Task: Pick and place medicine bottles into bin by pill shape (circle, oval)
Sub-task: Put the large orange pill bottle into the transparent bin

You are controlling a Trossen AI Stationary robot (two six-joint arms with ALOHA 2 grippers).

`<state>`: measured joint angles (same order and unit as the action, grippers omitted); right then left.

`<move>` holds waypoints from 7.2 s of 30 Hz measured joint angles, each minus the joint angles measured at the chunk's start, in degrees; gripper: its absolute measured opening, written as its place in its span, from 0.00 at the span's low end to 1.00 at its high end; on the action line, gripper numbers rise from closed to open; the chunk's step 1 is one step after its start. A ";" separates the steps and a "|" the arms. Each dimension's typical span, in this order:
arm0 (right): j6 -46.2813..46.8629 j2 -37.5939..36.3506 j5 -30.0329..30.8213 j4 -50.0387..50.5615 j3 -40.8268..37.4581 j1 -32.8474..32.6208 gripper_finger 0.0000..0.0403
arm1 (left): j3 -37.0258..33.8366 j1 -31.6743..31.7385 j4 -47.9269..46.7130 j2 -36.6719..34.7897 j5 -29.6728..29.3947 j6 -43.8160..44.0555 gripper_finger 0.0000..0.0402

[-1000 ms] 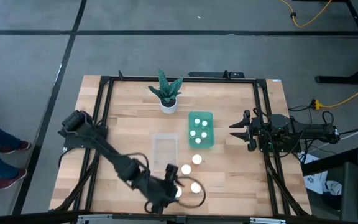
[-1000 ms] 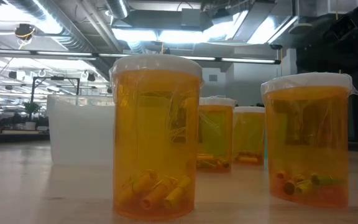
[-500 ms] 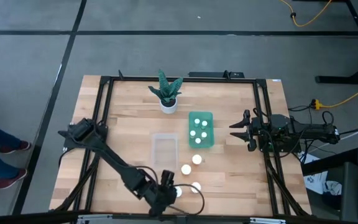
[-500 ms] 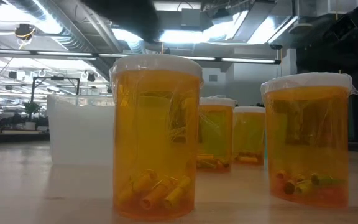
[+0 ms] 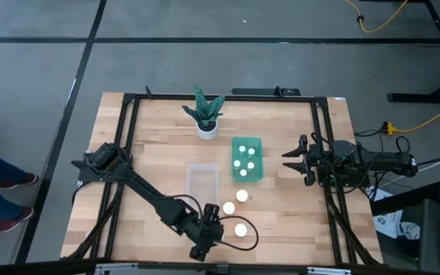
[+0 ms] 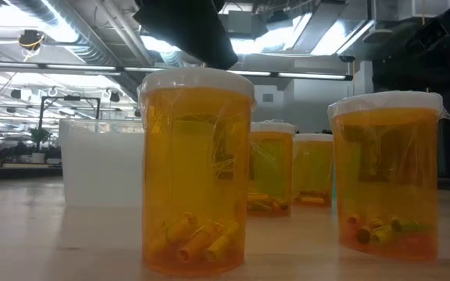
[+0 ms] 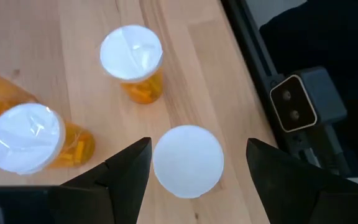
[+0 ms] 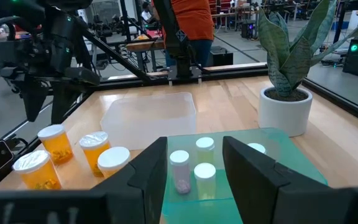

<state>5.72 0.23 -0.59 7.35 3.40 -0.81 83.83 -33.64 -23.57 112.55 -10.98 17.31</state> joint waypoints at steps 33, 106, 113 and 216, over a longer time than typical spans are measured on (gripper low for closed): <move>-0.01 0.00 -0.01 0.00 0.00 -0.01 0.39 | -0.44 0.25 -1.29 -0.09 -1.55 3.49 0.73; 0.00 0.00 -0.01 -0.07 0.00 -0.01 0.39 | -0.31 -1.76 -11.95 -16.97 -18.77 -2.48 0.46; -0.01 0.00 -0.01 -0.03 0.00 -0.01 0.39 | -4.36 4.52 -15.58 -20.41 -18.24 -3.28 0.46; -0.02 0.02 -0.01 0.00 0.00 -0.01 0.39 | 11.80 7.53 -1.46 2.37 -5.47 -13.89 0.61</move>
<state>5.69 0.25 -0.60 7.35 3.40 -0.82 95.64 -26.11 -25.04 114.92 -16.45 3.41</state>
